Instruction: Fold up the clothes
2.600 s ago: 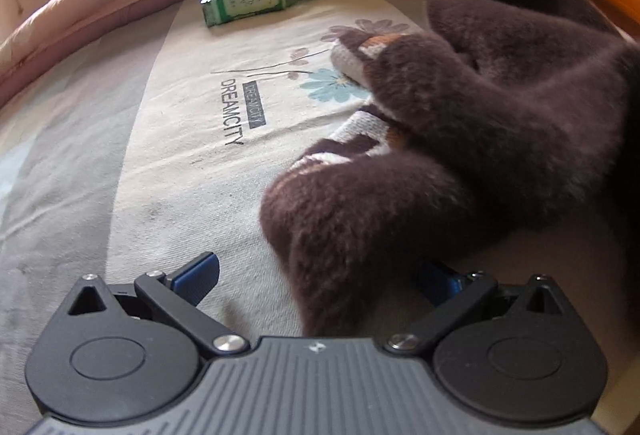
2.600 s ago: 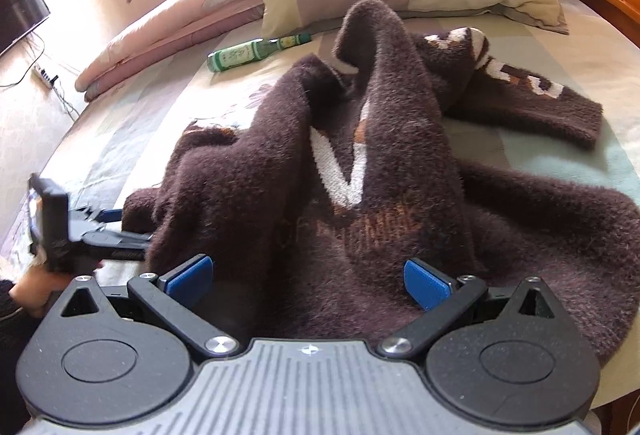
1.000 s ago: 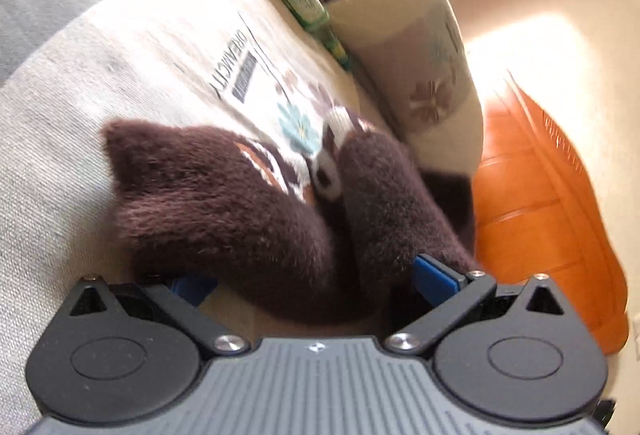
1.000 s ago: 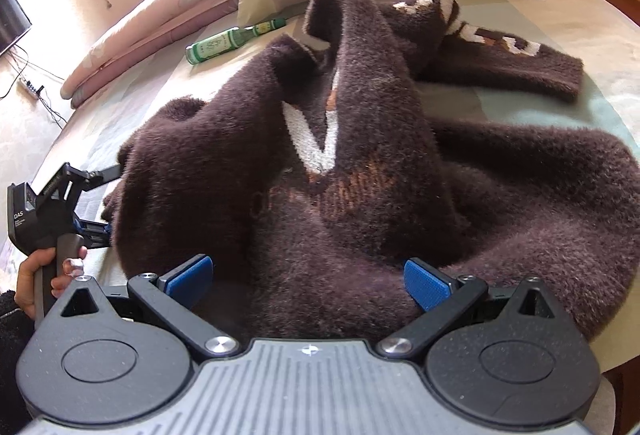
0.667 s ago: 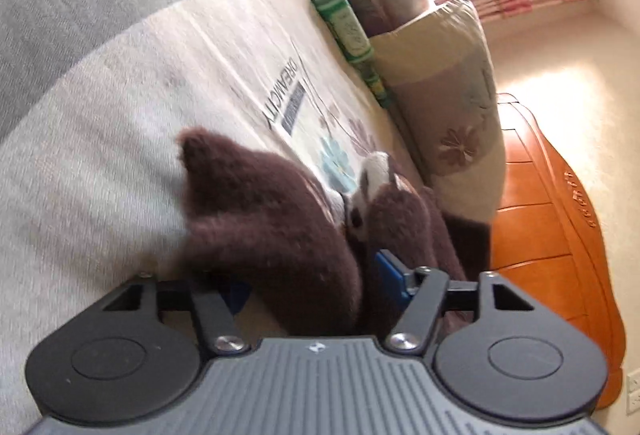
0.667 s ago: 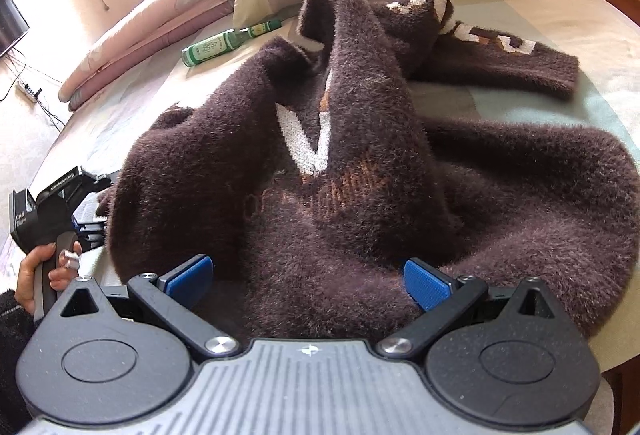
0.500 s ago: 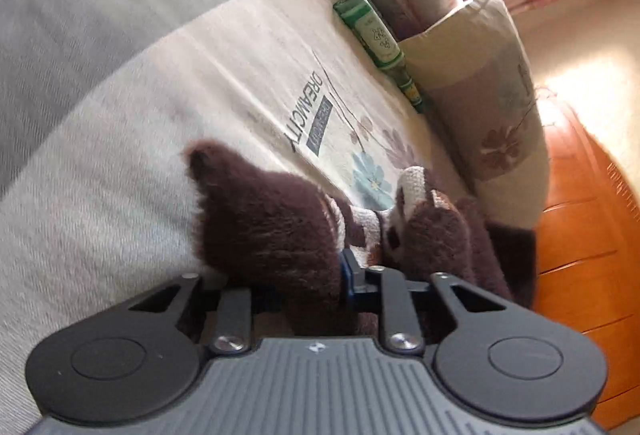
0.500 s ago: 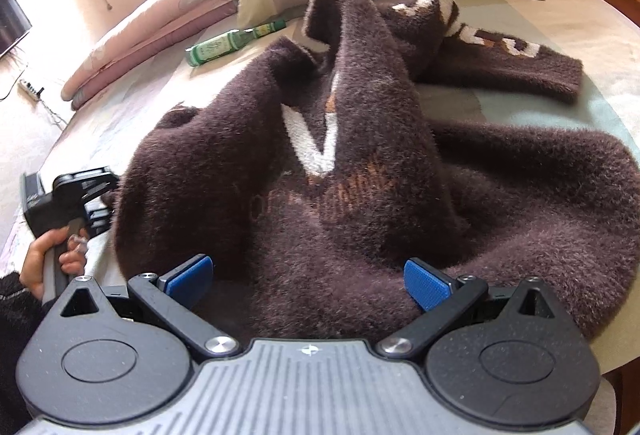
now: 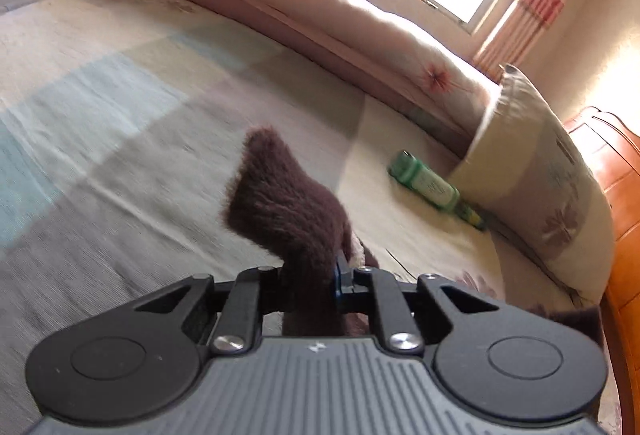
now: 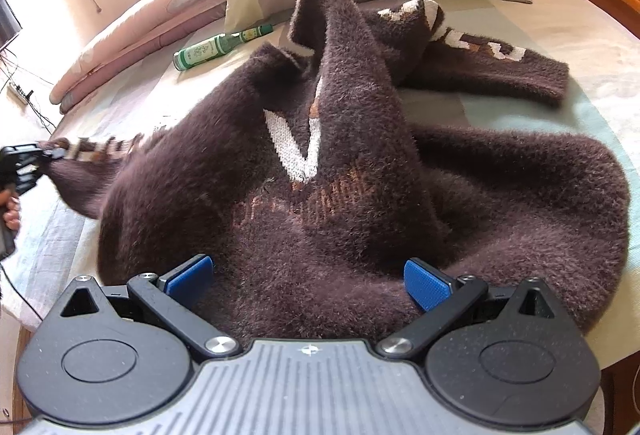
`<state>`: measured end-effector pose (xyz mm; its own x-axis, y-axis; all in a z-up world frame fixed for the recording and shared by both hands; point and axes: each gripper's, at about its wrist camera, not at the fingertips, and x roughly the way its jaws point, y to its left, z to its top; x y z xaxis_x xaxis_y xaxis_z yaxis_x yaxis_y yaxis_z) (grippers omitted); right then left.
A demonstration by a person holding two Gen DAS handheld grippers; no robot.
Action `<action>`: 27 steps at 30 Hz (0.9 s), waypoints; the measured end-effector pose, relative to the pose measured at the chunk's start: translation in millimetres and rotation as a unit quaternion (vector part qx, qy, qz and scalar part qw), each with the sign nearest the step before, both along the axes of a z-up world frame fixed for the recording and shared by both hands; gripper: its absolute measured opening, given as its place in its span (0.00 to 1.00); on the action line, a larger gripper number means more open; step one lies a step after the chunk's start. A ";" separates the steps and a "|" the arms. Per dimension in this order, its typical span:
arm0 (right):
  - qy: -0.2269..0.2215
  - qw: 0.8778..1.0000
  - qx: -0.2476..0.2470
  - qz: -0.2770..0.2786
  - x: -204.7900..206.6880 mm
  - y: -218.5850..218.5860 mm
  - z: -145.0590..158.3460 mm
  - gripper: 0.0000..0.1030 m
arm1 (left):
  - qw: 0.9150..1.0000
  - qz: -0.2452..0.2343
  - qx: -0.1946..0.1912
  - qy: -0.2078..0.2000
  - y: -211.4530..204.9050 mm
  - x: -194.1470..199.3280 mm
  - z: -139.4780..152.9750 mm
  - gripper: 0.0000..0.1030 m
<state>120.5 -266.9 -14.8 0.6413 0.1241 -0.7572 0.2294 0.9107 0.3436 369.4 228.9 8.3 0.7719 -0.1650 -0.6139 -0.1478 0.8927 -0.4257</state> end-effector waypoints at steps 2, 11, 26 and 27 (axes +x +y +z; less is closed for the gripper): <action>0.002 1.000 0.000 0.002 2.8 2.1 -1.5 1.00 | 1.000 0.012 0.020 -0.003 9.2 0.8 4.8 0.13; 0.005 1.000 -0.004 0.007 5.4 0.6 -3.7 1.00 | 0.996 0.074 0.053 -0.022 50.2 13.0 22.8 0.13; -0.004 1.000 -0.001 0.014 -1.2 0.4 -2.9 1.00 | 0.992 0.025 0.107 0.066 35.1 -17.2 5.9 0.50; -0.006 1.000 -0.001 0.015 -3.1 0.6 -2.4 1.00 | 0.991 0.033 0.109 0.070 38.6 -20.3 8.6 0.50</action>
